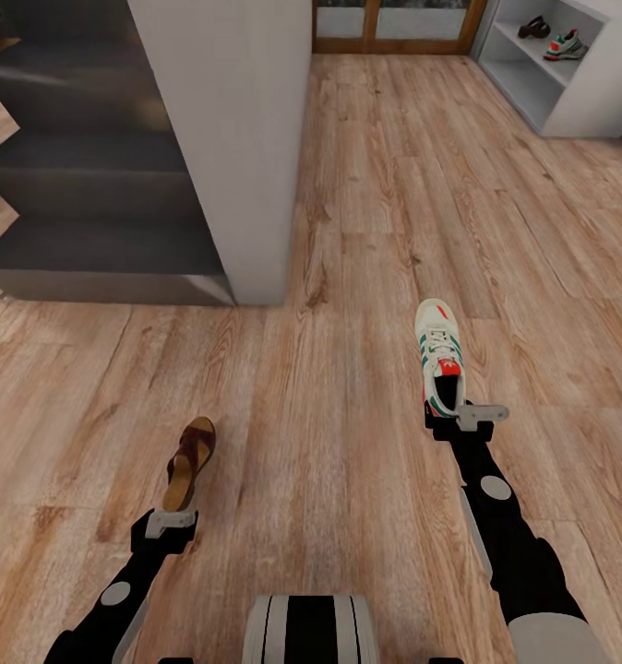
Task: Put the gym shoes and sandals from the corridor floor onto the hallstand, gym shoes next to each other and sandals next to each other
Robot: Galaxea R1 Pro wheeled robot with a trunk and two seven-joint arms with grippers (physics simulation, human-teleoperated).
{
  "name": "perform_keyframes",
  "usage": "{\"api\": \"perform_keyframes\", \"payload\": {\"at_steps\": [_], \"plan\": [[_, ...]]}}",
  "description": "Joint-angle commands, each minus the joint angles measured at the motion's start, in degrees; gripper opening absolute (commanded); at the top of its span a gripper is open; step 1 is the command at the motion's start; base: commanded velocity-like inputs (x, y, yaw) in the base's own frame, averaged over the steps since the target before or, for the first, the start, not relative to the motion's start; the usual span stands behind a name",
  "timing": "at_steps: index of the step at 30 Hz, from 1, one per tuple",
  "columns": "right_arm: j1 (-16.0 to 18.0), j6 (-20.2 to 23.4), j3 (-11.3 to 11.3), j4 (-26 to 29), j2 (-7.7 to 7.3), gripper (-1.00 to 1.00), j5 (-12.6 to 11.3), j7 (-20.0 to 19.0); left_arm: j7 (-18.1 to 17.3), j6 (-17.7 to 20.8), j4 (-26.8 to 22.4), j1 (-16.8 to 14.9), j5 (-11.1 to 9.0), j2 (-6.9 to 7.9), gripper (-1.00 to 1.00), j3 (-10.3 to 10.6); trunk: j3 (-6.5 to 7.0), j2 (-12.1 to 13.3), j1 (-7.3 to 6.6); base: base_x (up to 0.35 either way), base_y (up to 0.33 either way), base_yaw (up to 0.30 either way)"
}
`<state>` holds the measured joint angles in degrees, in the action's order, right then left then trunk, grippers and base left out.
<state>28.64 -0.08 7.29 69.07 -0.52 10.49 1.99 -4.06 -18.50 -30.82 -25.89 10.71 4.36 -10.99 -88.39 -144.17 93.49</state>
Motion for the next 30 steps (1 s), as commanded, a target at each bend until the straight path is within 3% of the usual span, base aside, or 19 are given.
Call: {"api": "perform_keyframes", "payload": {"at_steps": [1, 30], "plan": [[0.02, -0.01, -0.02, 0.00, -0.01, -1.00, 0.59, 0.20, -0.42, -0.22, -0.01, -0.05, 0.51, -0.06, 1.00, -0.48, -0.03, -0.01, -0.01, 0.000, 0.000, 0.000], [0.02, -0.01, -0.01, 0.04, -0.01, -1.00, 0.60, 0.20, -0.40, -0.22, -0.43, -0.15, 0.75, -0.27, 1.00, -0.46, -0.03, -0.01, -0.01, 0.057, 0.025, 0.000]]}}
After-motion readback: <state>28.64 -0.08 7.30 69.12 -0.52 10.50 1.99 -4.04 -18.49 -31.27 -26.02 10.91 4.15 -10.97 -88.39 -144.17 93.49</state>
